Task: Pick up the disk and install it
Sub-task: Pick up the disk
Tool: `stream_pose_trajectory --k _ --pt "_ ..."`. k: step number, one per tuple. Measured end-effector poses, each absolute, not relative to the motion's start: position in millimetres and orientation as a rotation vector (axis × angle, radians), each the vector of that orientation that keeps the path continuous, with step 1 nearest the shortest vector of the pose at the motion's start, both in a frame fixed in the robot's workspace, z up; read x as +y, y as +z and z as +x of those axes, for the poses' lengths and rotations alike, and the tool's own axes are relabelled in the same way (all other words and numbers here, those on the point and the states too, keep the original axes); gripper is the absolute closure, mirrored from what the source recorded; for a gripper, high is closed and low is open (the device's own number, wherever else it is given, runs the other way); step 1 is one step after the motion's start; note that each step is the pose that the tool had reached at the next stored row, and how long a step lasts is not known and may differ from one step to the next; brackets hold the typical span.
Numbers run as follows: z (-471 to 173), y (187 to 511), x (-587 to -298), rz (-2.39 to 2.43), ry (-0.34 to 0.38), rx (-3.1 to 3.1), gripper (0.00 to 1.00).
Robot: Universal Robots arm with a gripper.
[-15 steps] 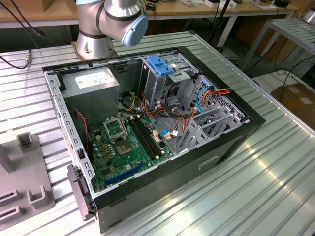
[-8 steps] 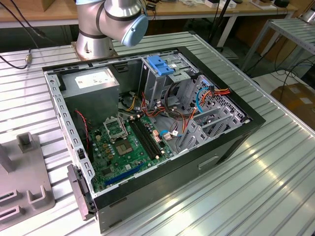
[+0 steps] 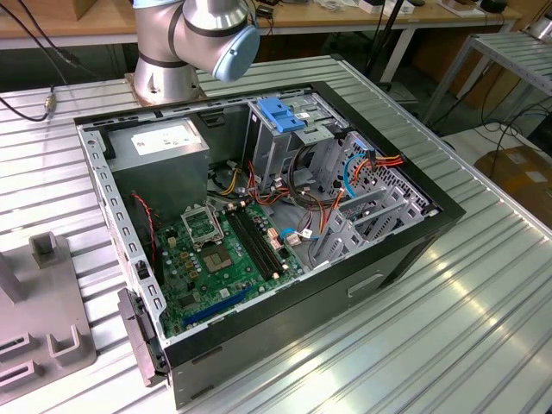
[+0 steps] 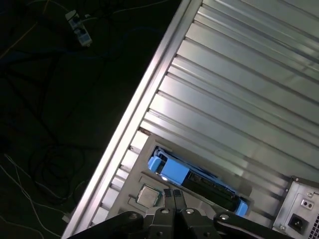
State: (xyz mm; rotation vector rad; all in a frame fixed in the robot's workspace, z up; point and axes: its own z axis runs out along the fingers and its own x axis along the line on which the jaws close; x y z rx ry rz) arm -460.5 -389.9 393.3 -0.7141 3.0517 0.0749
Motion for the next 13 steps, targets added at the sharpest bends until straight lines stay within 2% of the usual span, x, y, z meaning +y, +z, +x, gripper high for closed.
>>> stream_pose_trajectory --k 13 --pt "-460.5 393.3 -389.9 -0.849 0.075 3.019 0.90"
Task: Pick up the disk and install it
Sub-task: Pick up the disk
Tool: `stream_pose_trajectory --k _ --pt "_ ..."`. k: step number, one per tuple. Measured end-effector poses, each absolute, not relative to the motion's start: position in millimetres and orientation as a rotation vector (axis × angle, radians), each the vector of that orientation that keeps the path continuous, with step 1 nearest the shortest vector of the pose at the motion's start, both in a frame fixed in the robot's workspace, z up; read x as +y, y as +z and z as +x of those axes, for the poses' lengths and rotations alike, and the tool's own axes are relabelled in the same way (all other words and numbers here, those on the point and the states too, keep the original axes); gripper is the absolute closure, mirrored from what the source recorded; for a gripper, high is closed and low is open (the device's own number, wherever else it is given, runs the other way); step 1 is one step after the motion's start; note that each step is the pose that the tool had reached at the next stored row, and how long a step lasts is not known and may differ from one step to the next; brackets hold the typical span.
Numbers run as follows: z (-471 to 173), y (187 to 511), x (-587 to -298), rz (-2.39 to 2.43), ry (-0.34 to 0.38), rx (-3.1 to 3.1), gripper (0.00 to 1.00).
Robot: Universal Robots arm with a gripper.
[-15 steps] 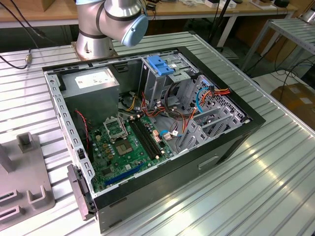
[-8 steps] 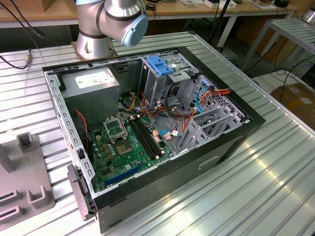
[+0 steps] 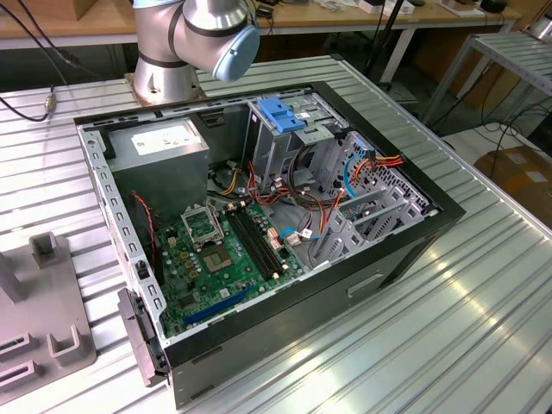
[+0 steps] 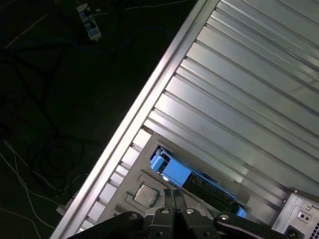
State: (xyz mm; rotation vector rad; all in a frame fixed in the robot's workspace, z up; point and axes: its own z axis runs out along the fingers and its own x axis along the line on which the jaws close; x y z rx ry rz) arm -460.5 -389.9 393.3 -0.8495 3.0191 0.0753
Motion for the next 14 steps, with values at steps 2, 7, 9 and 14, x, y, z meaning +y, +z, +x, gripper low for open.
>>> stream_pose_trajectory --k 2,7,9,14 --pt "-460.5 393.3 -389.8 -0.880 0.075 3.011 0.90" --pt "-460.5 393.3 -389.8 -0.926 0.076 2.998 0.90" --pt "-460.5 393.3 -389.8 -0.942 0.076 2.993 0.90" --pt "-460.5 393.3 -389.8 -0.988 0.076 2.979 0.90"
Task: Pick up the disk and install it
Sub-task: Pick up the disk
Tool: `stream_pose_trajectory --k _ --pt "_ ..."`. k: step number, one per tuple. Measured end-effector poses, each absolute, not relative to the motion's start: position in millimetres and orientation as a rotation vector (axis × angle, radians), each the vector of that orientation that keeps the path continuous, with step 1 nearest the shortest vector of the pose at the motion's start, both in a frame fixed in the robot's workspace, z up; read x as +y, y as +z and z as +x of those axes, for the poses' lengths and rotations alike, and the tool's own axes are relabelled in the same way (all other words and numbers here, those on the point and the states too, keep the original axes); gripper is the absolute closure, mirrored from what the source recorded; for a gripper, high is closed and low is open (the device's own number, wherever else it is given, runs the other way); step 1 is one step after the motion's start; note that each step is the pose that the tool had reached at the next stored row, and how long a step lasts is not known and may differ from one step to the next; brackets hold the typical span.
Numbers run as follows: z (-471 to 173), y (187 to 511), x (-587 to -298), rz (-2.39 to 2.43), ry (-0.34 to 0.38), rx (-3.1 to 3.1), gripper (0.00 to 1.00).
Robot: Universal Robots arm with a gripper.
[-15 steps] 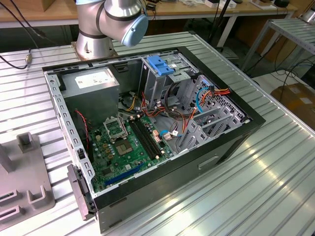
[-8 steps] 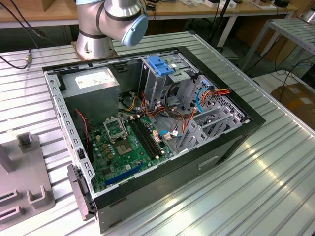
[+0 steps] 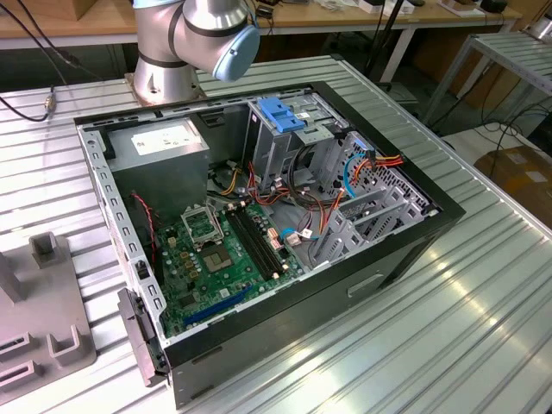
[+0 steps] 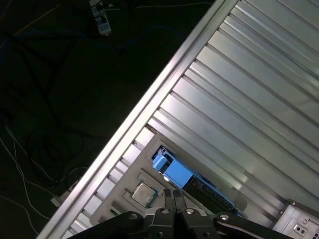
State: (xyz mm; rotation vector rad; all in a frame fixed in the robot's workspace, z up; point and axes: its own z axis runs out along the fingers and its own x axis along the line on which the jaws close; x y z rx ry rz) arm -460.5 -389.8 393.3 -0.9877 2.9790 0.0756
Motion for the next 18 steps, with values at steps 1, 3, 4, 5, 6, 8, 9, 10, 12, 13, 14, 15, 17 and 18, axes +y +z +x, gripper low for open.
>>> stream_pose_trajectory --k 1,3,4,5,6,8,9,10,12,13,14,15,17,18 --pt "-460.5 393.3 -389.8 -0.996 0.076 2.976 0.90" --pt "-460.5 393.3 -389.8 -1.012 0.076 2.971 0.90" --pt "-460.5 393.3 -389.8 -1.020 0.076 2.969 0.90" --pt "-460.5 393.3 -389.8 -1.029 0.076 2.966 0.90" --pt "-460.5 393.3 -389.9 -1.040 0.076 2.962 0.90" --pt "-460.5 393.3 -389.8 -1.062 0.076 2.955 0.90" --pt "-460.5 393.3 -389.8 -1.074 0.076 2.950 0.90" --pt "-460.5 393.3 -389.9 -1.085 0.076 2.947 0.90" --pt "-460.5 393.3 -389.8 -1.103 0.076 2.940 0.90" --pt "-460.5 393.3 -389.8 -1.122 0.076 2.933 0.90" --pt "-460.5 393.3 -389.8 -1.129 0.076 2.931 0.90" --pt "-460.5 393.3 -389.8 -1.138 0.076 2.928 0.90" --pt "-460.5 393.3 -389.8 -1.158 0.076 2.920 0.90" --pt "-460.5 393.3 -389.8 -1.165 0.076 2.917 0.90"
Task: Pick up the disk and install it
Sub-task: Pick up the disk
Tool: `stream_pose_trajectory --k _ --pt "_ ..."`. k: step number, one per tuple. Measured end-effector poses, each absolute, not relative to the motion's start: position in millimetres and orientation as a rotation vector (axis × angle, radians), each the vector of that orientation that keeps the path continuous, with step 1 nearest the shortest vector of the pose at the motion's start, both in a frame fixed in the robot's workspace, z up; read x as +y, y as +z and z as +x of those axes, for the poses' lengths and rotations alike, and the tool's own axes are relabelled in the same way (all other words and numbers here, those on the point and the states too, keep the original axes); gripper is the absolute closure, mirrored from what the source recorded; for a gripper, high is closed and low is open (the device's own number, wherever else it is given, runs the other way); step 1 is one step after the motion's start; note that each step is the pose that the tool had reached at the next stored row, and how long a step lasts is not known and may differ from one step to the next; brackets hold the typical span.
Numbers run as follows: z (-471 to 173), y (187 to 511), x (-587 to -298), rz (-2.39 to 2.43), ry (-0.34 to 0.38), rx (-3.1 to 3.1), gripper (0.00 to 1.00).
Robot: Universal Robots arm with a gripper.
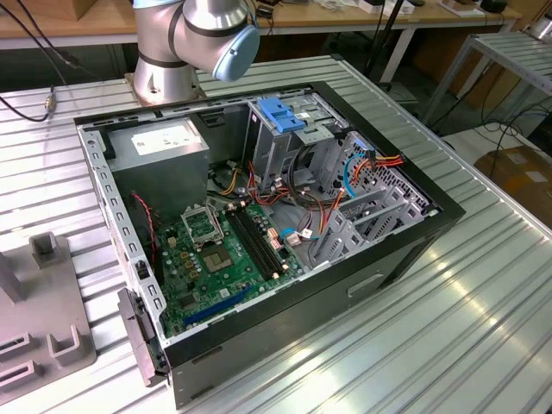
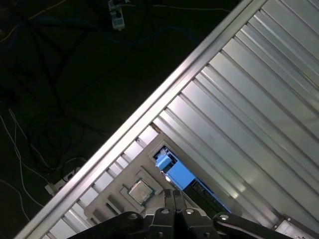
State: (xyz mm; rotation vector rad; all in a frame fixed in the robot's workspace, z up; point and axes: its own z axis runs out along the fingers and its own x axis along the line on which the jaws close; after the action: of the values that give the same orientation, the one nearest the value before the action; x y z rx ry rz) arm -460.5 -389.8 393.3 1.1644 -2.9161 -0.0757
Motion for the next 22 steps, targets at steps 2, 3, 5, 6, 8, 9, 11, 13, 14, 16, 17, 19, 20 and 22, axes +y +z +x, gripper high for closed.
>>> stream_pose_trajectory --k 2,3,5,6,8,9,11,13,14,16,17,19,20,22 --pt "-460.5 393.3 -389.8 1.183 -0.076 -2.908 0.90" --pt "-460.5 393.3 -389.9 1.197 -0.076 -2.902 0.90" --pt "-460.5 393.3 -389.9 1.219 -0.076 -2.893 0.90" --pt "-460.5 393.3 -389.9 1.240 -0.076 -2.883 0.90" --pt "-460.5 393.3 -389.9 1.265 -0.076 -2.872 0.90" --pt "-460.5 393.3 -389.9 1.287 -0.076 -2.862 0.90" --pt "-460.5 393.3 -389.9 1.306 -0.076 -2.853 0.90" --pt "-460.5 393.3 -389.9 1.329 -0.075 -2.842 0.90" --pt "-460.5 393.3 -389.9 1.336 -0.075 -2.838 0.90" --pt "-460.5 393.3 -389.9 1.353 -0.075 -2.830 0.90" --pt "-460.5 393.3 -389.9 1.363 -0.075 -2.825 0.90" --pt "-460.5 393.3 -389.9 1.382 -0.075 -2.815 0.90" --pt "-460.5 393.3 -389.9 1.391 -0.075 -2.811 0.90" --pt "-460.5 393.3 -389.9 1.412 -0.075 -2.800 0.90"
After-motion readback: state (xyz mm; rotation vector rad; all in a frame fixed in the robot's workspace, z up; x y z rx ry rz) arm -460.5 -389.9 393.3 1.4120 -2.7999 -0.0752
